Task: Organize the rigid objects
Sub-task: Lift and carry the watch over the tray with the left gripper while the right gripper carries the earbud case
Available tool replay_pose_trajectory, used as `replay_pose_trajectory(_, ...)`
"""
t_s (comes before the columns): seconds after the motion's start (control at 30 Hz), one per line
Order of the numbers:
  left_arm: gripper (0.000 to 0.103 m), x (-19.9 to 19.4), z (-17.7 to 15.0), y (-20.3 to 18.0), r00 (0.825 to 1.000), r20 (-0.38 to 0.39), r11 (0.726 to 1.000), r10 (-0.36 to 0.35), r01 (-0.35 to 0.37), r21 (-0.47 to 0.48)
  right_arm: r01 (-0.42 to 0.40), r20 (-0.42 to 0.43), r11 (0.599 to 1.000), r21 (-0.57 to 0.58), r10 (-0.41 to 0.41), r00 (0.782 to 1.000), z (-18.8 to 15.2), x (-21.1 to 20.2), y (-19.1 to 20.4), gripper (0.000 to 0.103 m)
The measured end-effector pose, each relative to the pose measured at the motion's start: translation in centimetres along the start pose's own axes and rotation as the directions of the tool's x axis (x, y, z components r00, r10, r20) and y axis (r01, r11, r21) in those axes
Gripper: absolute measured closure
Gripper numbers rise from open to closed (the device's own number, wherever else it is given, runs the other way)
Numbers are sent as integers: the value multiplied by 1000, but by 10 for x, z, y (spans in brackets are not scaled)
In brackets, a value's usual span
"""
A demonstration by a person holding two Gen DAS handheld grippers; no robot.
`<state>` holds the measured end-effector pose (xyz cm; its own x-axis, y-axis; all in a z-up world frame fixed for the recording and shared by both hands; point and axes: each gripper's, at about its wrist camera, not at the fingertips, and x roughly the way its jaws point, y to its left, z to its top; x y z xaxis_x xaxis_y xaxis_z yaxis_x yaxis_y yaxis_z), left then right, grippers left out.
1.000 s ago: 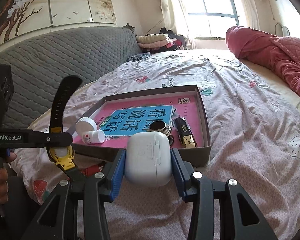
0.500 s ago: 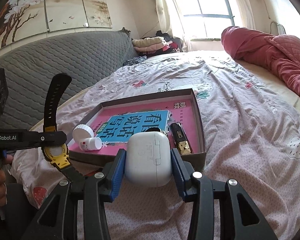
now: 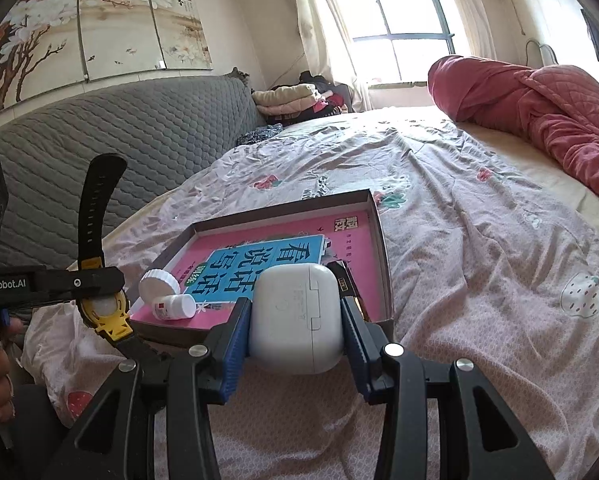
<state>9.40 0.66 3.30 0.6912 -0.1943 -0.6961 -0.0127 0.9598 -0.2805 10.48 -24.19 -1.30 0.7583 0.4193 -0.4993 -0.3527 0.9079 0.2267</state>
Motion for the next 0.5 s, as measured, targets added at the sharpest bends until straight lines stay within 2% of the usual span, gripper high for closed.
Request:
replay_pose_trajectory(0.3, 84, 1, 8, -4, 999, 40, 999, 24, -25, 26, 43, 34, 992, -117, -39, 999, 3, -1, 19, 59)
replay_pose_trajectory(0.5, 84, 8, 18, -3, 995, 78, 998, 59, -62, 26, 73, 50, 988, -134, -67, 996, 5, 1, 22, 59)
